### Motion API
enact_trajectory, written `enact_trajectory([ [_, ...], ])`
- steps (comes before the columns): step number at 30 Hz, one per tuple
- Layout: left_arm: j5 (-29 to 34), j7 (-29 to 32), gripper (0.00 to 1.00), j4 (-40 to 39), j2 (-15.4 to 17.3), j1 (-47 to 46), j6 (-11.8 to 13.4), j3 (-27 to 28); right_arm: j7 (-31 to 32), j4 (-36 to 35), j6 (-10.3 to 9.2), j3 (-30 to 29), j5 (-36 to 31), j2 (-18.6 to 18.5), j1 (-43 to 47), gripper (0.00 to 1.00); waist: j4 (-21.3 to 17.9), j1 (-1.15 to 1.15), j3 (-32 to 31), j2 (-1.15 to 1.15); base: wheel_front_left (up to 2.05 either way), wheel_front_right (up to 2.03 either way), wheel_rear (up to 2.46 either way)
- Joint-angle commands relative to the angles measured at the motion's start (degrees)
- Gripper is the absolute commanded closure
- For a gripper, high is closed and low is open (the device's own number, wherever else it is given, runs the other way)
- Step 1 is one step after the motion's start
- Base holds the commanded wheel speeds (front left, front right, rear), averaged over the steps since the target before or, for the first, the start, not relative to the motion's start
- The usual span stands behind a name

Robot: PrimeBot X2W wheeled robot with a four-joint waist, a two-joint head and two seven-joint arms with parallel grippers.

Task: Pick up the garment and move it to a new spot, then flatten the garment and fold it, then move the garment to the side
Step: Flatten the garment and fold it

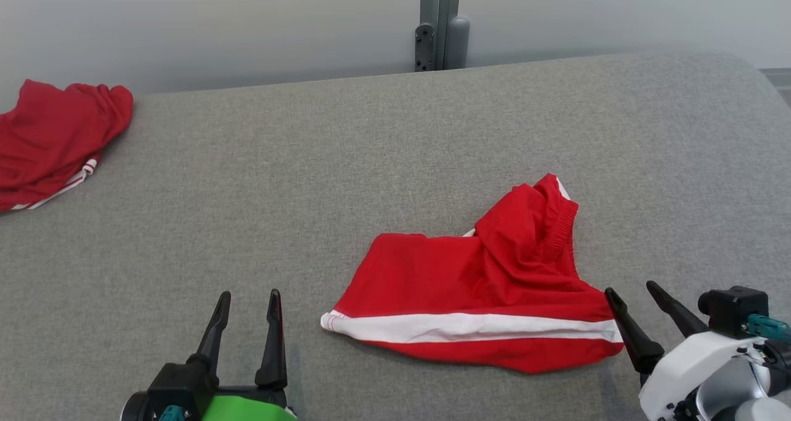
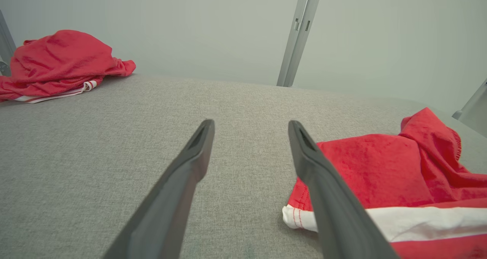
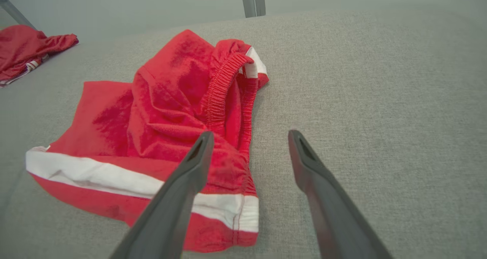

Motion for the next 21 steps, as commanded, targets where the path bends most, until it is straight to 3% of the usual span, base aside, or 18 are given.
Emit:
enact_trajectory([
  [1,0.0,0.0,0.00,-0.1,0.1,-1.0,0.0,0.1,1.2,-1.7,-0.04,0.1,1.5,-1.2,1.8,0.00,0.4,0.00,0.8,0.00,0.00,0.00,0.00],
  [7,0.1,0.0,0.00,0.0,0.1,-1.5,-0.2,0.6,6.0,-6.1,-0.05,0.3,4.8,-4.2,6.1,0.00,0.5,0.00,2.2,0.00,0.00,0.00,0.00],
  [21,1.1,0.0,0.00,0.9,0.1,-2.9,-0.7,0.8,3.7,4.5,-0.04,5.8,9.3,-4.0,-0.7,0.01,1.7,0.00,3.8,0.00,0.00,0.00,0.00],
])
